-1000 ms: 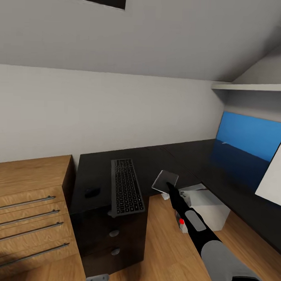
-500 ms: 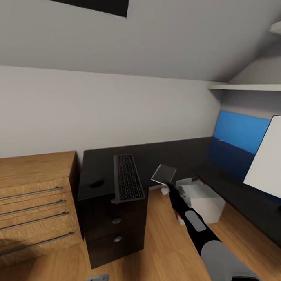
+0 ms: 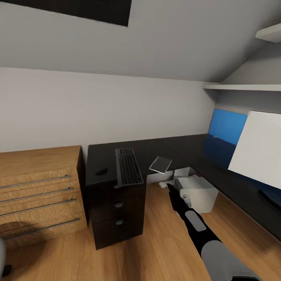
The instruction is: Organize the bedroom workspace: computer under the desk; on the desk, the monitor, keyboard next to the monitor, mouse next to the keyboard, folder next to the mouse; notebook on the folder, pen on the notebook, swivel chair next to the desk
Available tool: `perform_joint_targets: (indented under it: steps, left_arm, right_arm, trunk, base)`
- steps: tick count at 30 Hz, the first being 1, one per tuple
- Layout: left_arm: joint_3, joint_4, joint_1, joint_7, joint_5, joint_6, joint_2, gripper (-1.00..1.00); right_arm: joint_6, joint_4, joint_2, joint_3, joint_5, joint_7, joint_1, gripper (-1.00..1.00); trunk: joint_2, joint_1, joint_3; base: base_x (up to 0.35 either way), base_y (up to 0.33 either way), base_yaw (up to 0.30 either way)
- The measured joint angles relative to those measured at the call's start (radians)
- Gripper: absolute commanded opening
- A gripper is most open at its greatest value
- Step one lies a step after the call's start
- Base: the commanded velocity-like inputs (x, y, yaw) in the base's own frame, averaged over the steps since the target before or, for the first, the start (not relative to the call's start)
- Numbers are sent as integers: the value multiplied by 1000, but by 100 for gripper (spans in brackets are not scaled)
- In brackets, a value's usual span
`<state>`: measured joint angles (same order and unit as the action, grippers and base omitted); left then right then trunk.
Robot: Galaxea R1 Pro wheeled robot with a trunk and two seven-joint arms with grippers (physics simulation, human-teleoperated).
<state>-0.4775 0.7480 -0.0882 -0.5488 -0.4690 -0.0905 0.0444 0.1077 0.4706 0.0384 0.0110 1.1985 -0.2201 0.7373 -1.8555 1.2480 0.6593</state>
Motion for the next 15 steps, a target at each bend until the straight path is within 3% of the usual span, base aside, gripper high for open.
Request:
perform_joint_targets:
  steps: [9, 11, 12, 15]
  left_arm:
    - [-2, -7, 0, -2, 1, 0, 2, 100]
    - [-2, -11, 0, -3, 1, -2, 3, 100]
    - [-2, -16, 0, -4, 1, -2, 2, 100]
    - [-2, -19, 0, -4, 2, -3, 2, 100]
  right_arm:
    - [-5, -16, -3, 1, -8, -6, -1, 100]
    - [-7, -72, -10, -7, -47, -8, -3, 100]
    - [-13, -128, -18, -12, -103, -10, -6, 100]
    - [-40, -187, -21, -16, -176, -10, -6, 100]
  trunk:
    - [7, -4, -3]
    - [21, -12, -9]
    - [28, -16, -12]
    - [49, -27, -22]
  base:
    - [-73, -17, 0]
    - [-9, -2, 0]
    - [-5, -1, 0]
    - [-3, -1, 0]
